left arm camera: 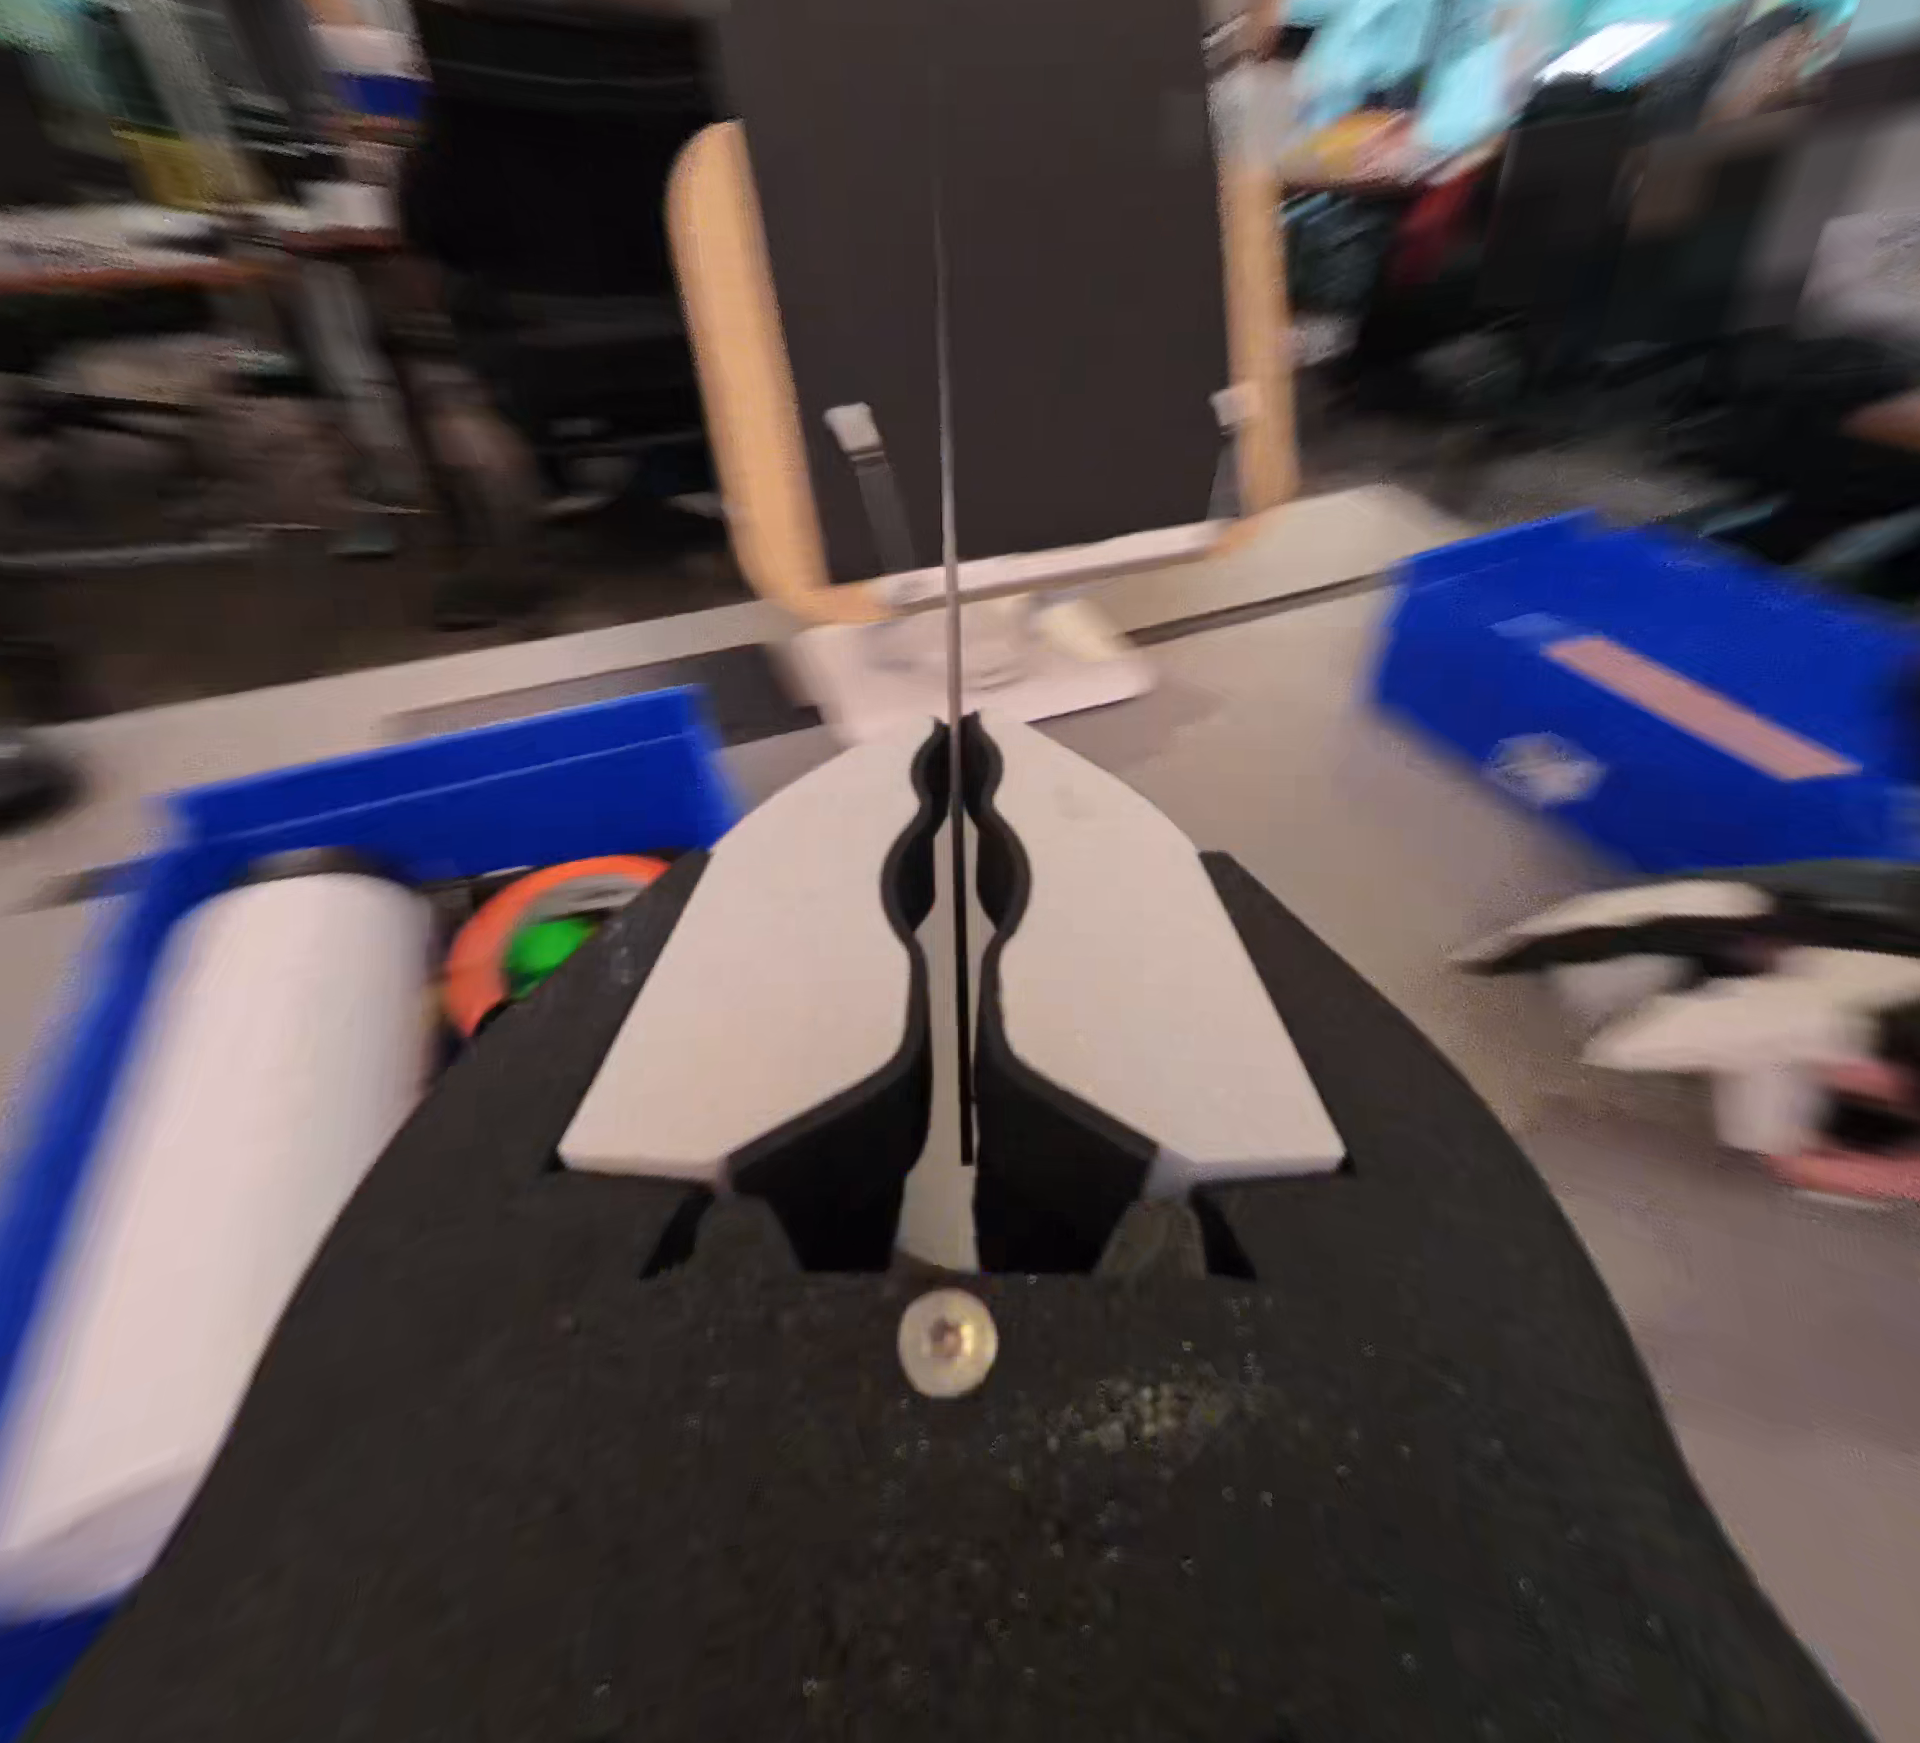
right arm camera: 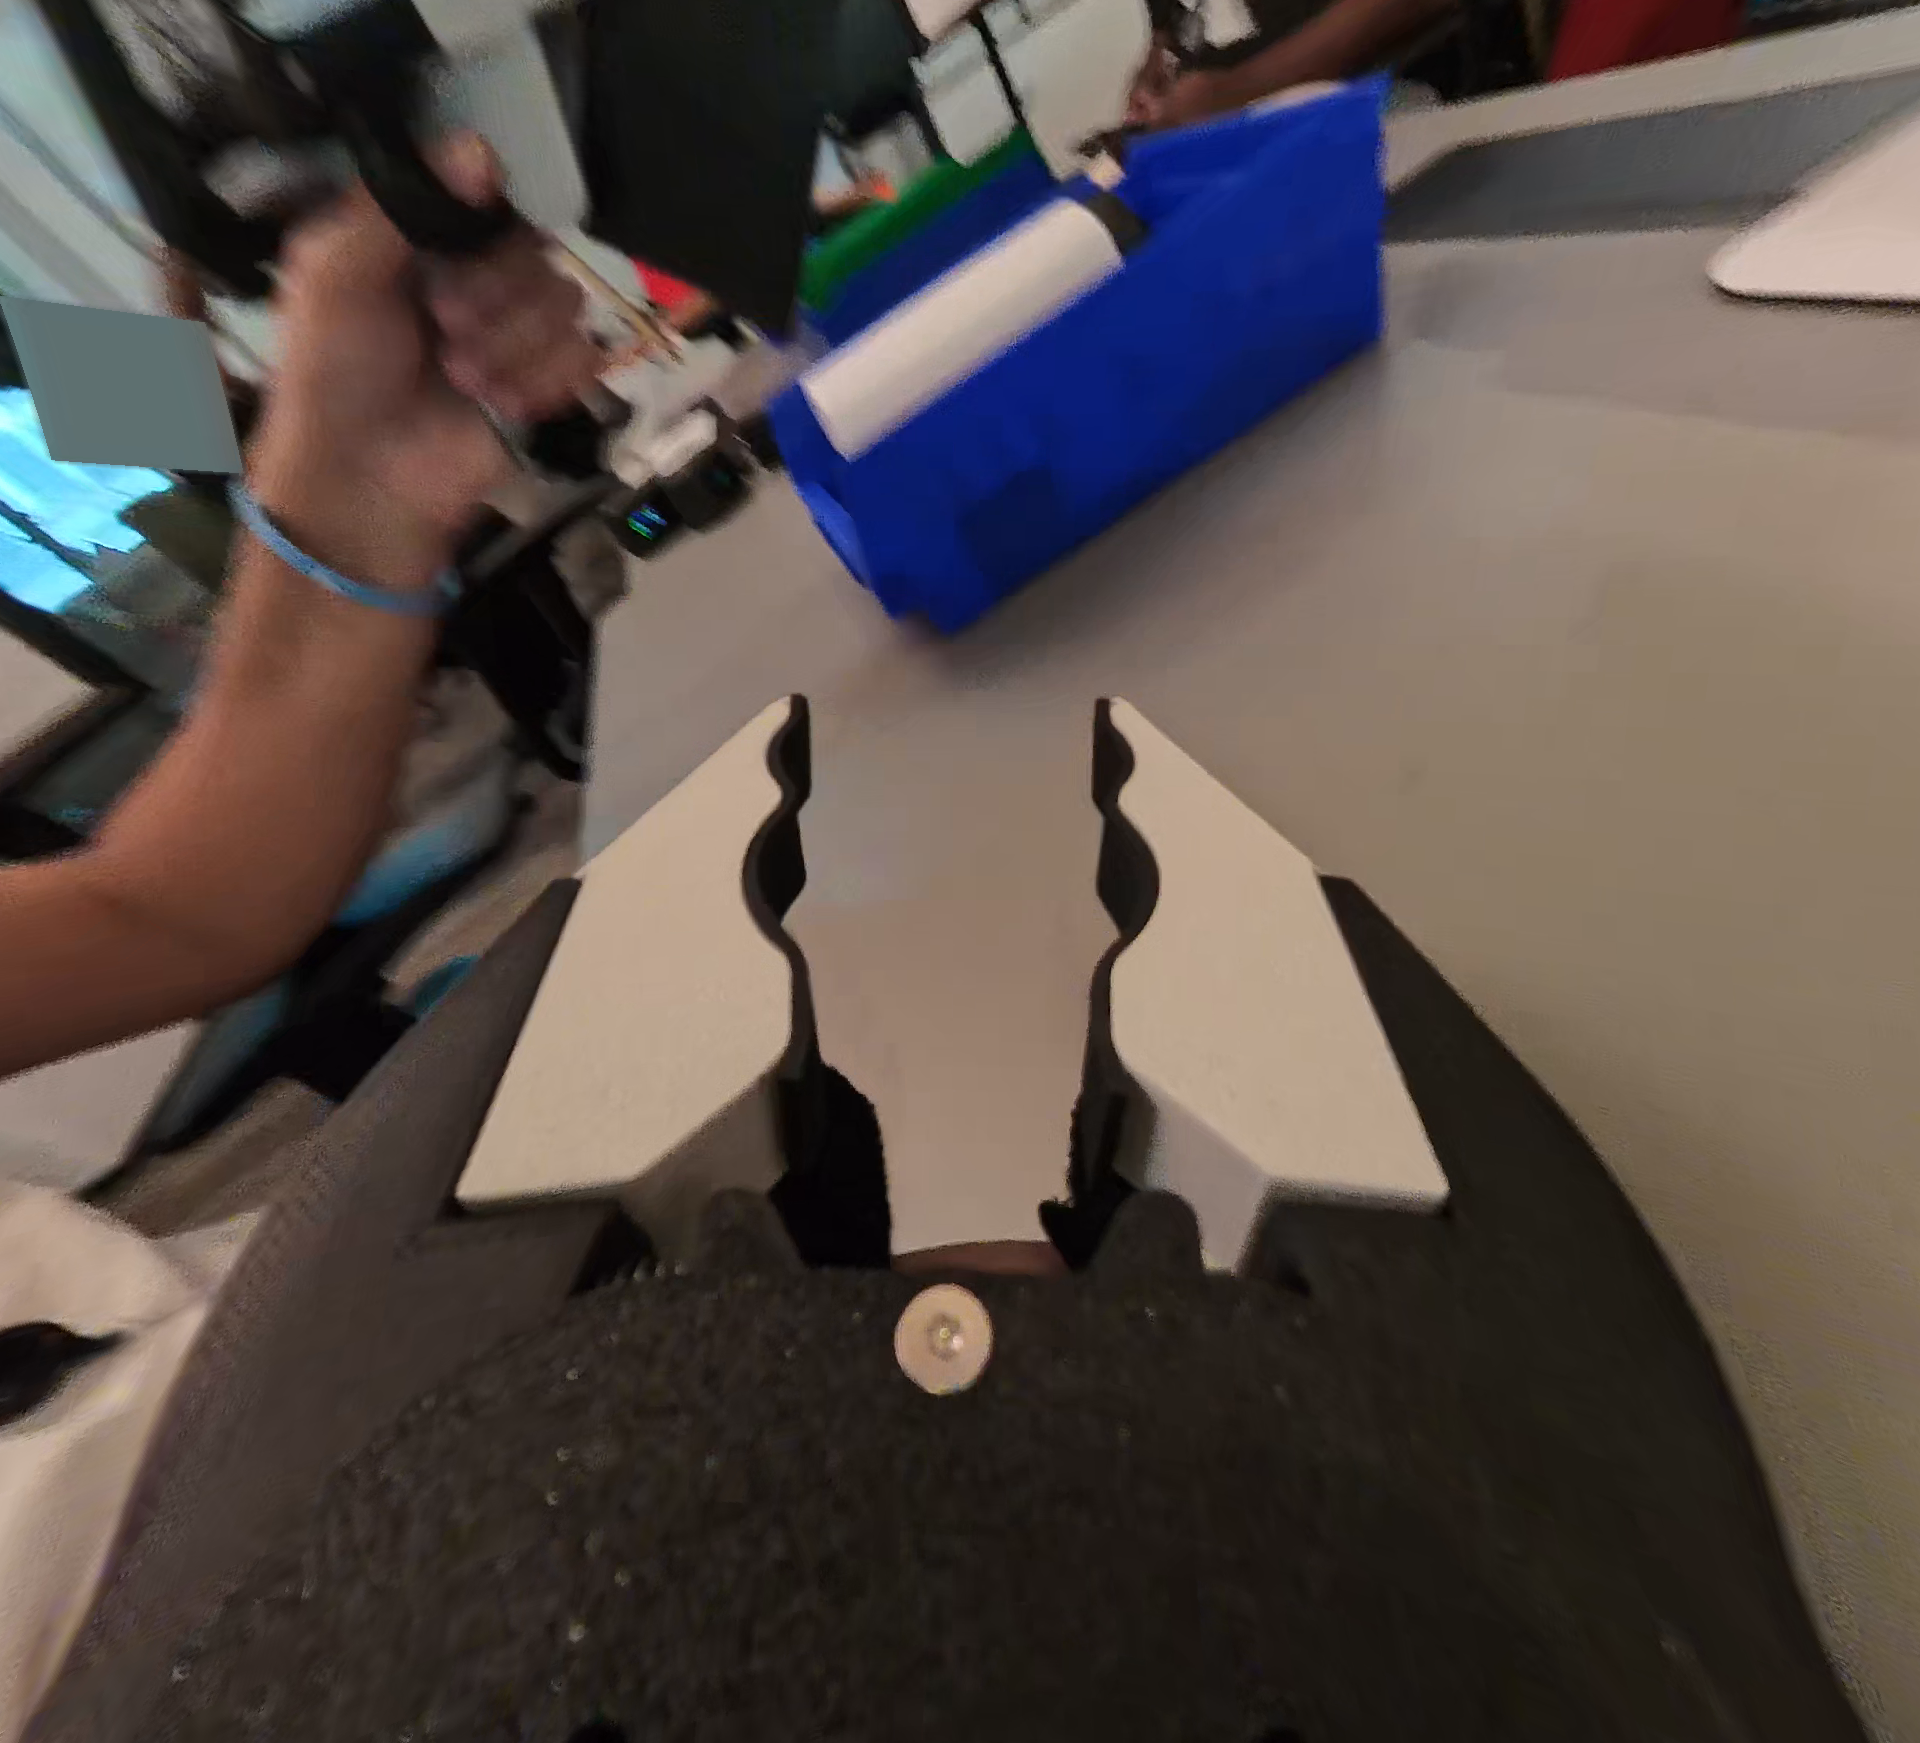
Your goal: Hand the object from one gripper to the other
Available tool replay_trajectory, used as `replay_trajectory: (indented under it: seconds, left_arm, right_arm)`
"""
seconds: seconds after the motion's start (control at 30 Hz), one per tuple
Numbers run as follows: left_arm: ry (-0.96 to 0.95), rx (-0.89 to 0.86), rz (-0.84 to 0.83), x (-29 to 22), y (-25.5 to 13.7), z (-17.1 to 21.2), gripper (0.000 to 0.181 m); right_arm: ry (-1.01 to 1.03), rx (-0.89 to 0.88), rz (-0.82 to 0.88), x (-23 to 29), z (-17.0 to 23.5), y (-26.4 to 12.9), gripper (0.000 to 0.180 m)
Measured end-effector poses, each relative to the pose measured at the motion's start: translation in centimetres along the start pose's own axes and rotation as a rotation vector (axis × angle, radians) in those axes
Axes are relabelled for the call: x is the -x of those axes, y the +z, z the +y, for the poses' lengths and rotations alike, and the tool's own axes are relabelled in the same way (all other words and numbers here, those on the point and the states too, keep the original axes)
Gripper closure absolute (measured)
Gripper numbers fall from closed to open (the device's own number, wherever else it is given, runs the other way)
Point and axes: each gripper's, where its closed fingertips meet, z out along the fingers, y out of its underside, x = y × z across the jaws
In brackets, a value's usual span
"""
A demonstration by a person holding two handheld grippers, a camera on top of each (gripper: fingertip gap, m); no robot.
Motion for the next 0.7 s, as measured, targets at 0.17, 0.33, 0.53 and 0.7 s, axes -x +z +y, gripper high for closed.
replay_trajectory:
  seconds: [0.17,0.33,0.53,0.7]
  left_arm:
    - [-0.431,-0.122,0.430,-5.2,0.3,1.2,0.179]
    - [-0.676,-0.253,0.679,-7.1,0.0,2.3,0.180]
    - [-0.753,-0.216,0.786,-9.3,0.9,4.6,0.179]
    - [-0.695,-0.211,0.801,-10.5,1.1,5.4,0.180]
  right_arm:
    - [0.045,-0.133,-0.232,3.8,-6.3,2.1,0.125]
    - [0.086,-0.085,-0.406,5.6,-4.7,5.5,0.125]
    - [0.120,-0.133,-0.516,7.5,-2.8,6.2,0.146]
    - [0.048,-0.108,-0.433,6.4,-2.1,5.8,0.179]
